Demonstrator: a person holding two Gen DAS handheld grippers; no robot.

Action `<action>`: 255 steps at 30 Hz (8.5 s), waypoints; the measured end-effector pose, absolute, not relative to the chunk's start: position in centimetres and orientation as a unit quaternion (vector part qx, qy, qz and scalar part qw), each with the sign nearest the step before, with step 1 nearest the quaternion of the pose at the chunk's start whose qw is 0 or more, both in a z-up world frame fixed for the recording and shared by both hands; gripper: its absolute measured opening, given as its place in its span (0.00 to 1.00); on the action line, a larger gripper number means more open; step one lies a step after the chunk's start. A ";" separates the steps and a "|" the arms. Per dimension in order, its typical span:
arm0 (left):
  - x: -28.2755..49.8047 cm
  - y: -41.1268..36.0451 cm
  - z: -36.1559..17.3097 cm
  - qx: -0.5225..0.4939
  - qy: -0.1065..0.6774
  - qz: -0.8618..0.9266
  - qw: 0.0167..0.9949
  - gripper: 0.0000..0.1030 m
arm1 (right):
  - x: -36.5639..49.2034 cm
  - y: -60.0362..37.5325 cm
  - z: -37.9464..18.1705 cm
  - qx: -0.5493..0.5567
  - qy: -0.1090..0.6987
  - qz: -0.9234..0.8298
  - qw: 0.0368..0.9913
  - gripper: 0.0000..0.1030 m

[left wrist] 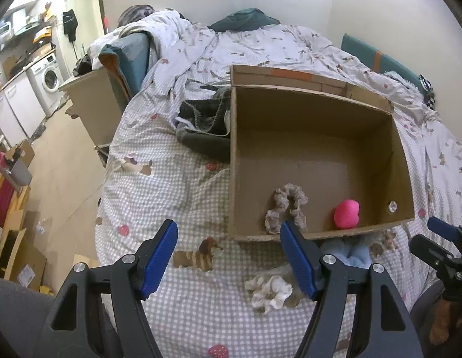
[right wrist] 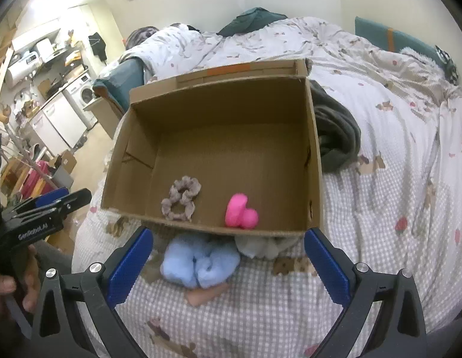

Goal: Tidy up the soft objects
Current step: 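Lower the left tool and grasp the white lace scrunchie, then hold the white scrunchie in the left tool while the right tool grasps the tan foam piece, then carry both items over the box and open both tools to release them, then withdraw both open tools from the box toward the remaining plush items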

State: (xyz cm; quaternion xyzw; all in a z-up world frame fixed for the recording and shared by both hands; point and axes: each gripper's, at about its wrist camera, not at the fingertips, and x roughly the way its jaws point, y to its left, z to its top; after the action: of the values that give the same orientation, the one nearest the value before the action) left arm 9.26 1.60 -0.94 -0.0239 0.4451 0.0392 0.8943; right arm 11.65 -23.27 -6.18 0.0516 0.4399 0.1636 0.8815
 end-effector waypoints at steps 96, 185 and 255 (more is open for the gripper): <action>6.6 0.9 -4.0 -0.081 0.518 0.008 0.851 0.12 | 9.1 -16.8 -13.3 -0.054 0.572 0.208 0.792 0.09; 18.4 -2.8 -3.7 -0.002 0.473 0.010 0.881 0.26 | 19.5 -21.8 -7.3 0.083 0.448 0.219 0.863 0.11; 9.5 2.8 -5.8 -0.052 0.540 0.029 0.840 0.55 | 10.5 -24.7 -8.4 0.141 0.511 0.179 0.829 0.73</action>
State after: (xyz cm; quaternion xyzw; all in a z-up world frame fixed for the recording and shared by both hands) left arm 9.47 2.85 -5.80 -0.0525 0.5396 0.0285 0.8398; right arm 10.53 -24.68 -8.38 0.1413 0.5109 0.1790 0.8288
